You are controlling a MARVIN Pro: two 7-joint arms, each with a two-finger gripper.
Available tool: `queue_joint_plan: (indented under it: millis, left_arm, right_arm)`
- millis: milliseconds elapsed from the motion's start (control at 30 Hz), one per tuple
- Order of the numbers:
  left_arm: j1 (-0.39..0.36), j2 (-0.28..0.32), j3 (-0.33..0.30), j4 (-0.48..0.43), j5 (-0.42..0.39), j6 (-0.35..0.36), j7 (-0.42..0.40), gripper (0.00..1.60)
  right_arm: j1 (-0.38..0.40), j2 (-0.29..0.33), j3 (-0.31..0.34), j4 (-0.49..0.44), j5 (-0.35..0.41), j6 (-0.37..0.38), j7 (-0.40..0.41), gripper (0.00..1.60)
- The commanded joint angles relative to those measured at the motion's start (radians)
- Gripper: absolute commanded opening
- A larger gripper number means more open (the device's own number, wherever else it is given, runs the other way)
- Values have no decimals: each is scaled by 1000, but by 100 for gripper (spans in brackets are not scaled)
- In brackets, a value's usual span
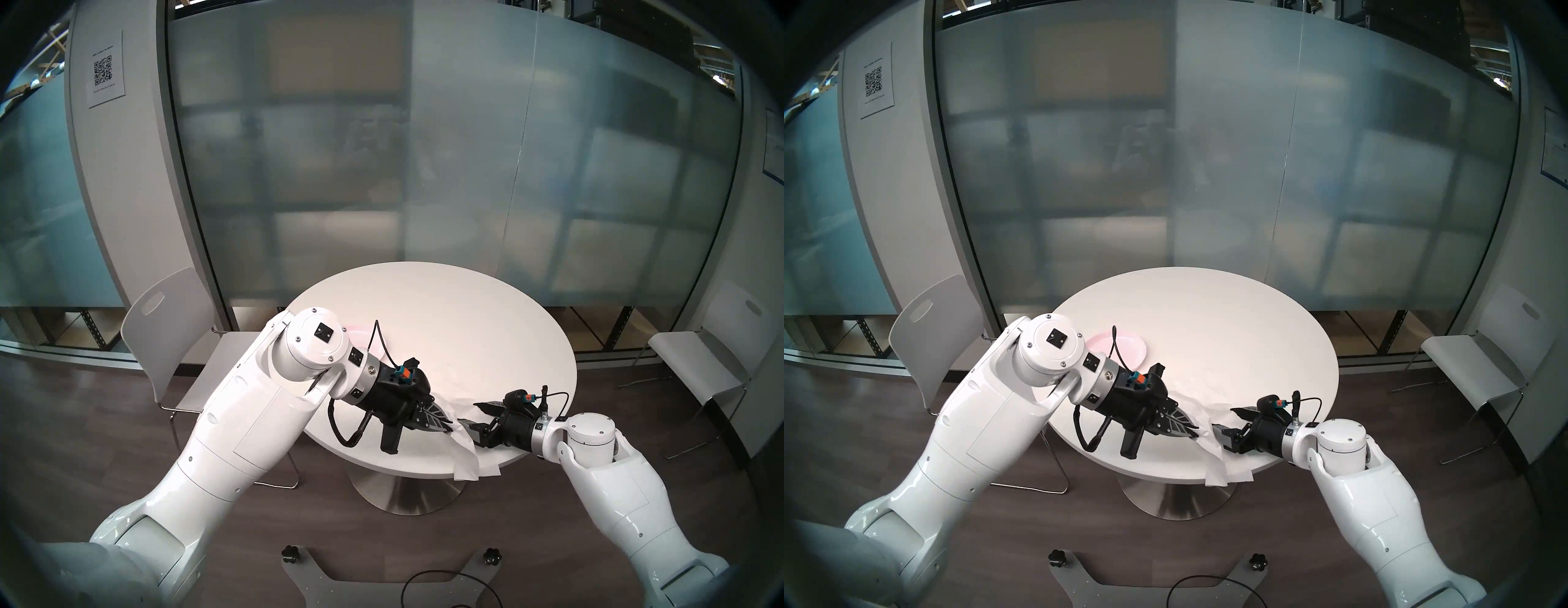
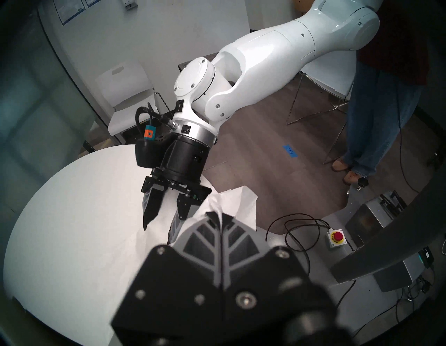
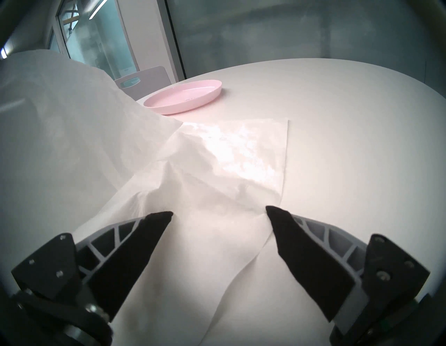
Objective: Fold the napkin in half twice and place it beside the plate
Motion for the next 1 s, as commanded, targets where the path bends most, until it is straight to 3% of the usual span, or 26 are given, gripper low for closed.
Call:
queue_joint_plan:
  millis: [0, 600, 967]
  left_arm:
    - [-71, -38, 24, 24, 10, 11, -18, 0]
    - [-154, -102, 73, 166, 47, -6, -26, 0]
    - [-196, -145, 92, 210, 61, -11, -16, 0]
  right_arm:
    - [46, -35, -45, 28, 4, 52, 21, 160]
    - [111, -13, -33, 99, 15, 80, 77, 160]
    - [208, 5, -44, 204, 10, 76, 137, 160]
